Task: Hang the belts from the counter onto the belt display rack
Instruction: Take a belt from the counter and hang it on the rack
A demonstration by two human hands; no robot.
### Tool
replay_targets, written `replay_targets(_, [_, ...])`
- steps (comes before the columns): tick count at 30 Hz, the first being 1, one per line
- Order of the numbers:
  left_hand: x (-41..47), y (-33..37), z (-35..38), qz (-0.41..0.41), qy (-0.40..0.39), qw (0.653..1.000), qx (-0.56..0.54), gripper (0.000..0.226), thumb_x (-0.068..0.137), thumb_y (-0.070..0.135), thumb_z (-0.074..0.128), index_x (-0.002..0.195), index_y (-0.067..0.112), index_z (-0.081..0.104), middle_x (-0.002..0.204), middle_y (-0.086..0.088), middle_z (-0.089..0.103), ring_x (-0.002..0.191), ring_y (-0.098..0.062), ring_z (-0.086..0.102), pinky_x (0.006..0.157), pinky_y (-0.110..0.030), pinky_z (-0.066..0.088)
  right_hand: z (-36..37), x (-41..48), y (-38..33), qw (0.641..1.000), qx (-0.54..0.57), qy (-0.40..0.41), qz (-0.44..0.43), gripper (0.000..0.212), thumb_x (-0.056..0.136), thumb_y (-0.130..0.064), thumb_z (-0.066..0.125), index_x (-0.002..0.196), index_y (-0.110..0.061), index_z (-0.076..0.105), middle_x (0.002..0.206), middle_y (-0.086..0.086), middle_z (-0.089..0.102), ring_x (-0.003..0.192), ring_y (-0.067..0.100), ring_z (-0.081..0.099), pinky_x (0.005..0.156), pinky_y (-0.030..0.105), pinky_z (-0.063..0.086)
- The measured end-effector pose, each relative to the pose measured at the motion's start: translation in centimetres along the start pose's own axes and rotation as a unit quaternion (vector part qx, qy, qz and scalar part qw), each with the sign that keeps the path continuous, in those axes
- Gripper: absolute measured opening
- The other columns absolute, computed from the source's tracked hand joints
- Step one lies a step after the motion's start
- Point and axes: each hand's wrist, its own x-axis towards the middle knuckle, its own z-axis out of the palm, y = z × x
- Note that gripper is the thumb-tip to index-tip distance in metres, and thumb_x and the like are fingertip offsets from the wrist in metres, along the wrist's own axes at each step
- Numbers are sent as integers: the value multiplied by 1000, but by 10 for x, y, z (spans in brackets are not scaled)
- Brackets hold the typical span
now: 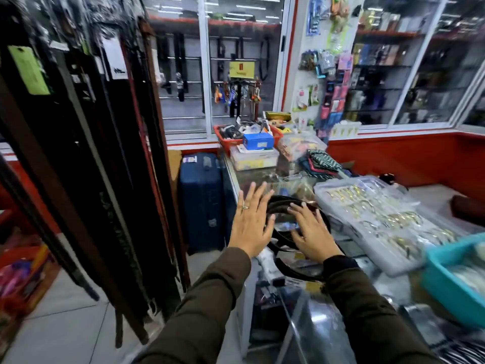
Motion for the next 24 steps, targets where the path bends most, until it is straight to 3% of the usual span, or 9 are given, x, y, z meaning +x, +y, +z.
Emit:
replay_targets(4, [-1, 6, 23, 42, -196, 978, -51, 56, 106, 38, 34, 158, 19, 23, 168, 2, 19, 158, -18, 1, 129, -46, 1, 1, -10, 25, 985, 18, -157, 63, 55, 92, -34, 53, 146, -27, 43, 155, 1, 45, 150, 19, 30, 125, 49, -3])
replay_targets(7, [3, 13, 38, 73, -306, 949, -36, 60, 106, 40, 36, 158, 16, 22, 167, -4, 23, 158, -21, 6, 129, -44, -3, 7, -13, 37, 981, -20, -175, 75, 51, 85, -47, 63, 134, -36, 55, 141, -7, 59, 140, 17, 44, 122, 58, -2])
replay_targets(10, [8, 23, 50, 82, -361, 929, -2, 59, 104, 42, 40, 154, 13, 33, 160, -12, 38, 152, -25, 26, 128, -47, -1, 9, -14, 43, 976, -71, -182, 93, 43, 87, -35, 63, 129, -28, 61, 135, -2, 62, 136, 21, 48, 123, 54, 6])
replay_targets(13, [13, 38, 62, 86, -366, 926, 31, 47, 102, 39, 45, 140, 11, 52, 137, -14, 60, 131, -31, 52, 119, -45, 24, 10, -21, 49, 980, -110, -120, 113, 42, 86, -30, 61, 127, -25, 61, 135, 0, 60, 132, 24, 50, 114, 42, 27])
replay_targets(17, [18, 51, 77, 75, -330, 939, 65, 38, 102, 30, 48, 134, 11, 59, 128, -13, 63, 121, -34, 58, 103, -41, 39, 15, -33, 49, 969, -79, 26, 234, 59, 77, -38, 79, 123, -11, 54, 126, 12, 55, 118, 33, 55, 96, 41, 47])
replay_targets(19, [20, 53, 81, 58, -322, 944, 47, 36, 103, 26, 49, 135, 13, 59, 128, -13, 62, 119, -34, 59, 101, -43, 43, 17, -36, 47, 941, -5, 52, 335, 55, 75, -41, 81, 109, -5, 57, 115, 16, 63, 108, 35, 63, 85, 40, 51])
replay_targets(21, [20, 55, 82, 42, -310, 950, 20, 36, 103, 24, 50, 136, 14, 60, 128, -13, 62, 117, -35, 60, 99, -44, 47, 20, -37, 49, 911, 67, 14, 407, 46, 80, -42, 77, 97, -1, 66, 102, 19, 72, 100, 35, 68, 78, 37, 52])
replay_targets(24, [18, 57, 84, 26, -282, 959, -14, 34, 103, 23, 51, 133, 14, 63, 126, -13, 62, 116, -36, 60, 95, -44, 49, 28, -32, 56, 851, 267, -3, 452, 33, 88, -25, 71, 93, 8, 72, 81, 20, 74, 77, 32, 73, 68, 36, 59])
